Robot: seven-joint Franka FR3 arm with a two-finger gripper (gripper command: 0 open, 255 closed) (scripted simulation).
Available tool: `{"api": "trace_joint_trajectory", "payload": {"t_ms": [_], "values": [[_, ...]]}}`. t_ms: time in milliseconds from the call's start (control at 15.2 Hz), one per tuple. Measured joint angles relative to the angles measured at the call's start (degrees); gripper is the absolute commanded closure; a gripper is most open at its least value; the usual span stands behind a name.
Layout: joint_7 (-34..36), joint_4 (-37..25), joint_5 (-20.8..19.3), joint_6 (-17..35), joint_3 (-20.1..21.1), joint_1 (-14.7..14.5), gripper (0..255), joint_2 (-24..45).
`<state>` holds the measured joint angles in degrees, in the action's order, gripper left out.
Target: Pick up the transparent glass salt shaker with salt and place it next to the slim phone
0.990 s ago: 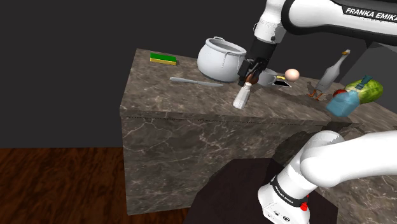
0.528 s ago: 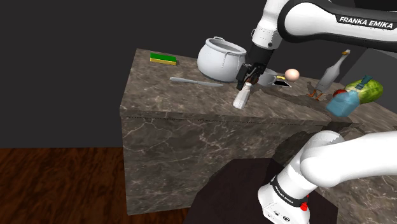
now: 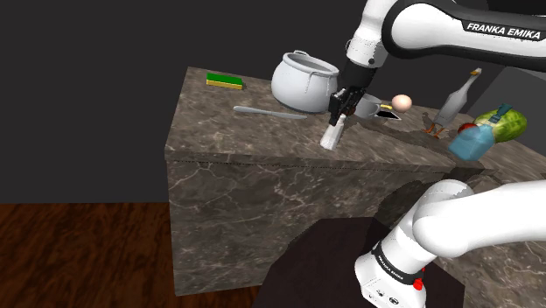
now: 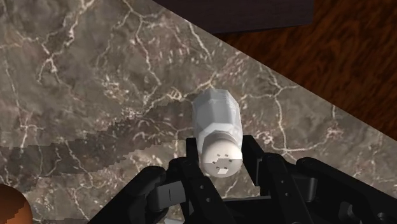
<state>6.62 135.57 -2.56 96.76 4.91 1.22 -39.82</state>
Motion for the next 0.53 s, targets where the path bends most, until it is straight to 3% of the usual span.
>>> {"api": "trace_joint_trajectory", "payload": {"t_ms": [528], "values": [[-0.14, -1.72, -0.04, -1.60, -0.05, 0.04, 255, 0.17]]}}
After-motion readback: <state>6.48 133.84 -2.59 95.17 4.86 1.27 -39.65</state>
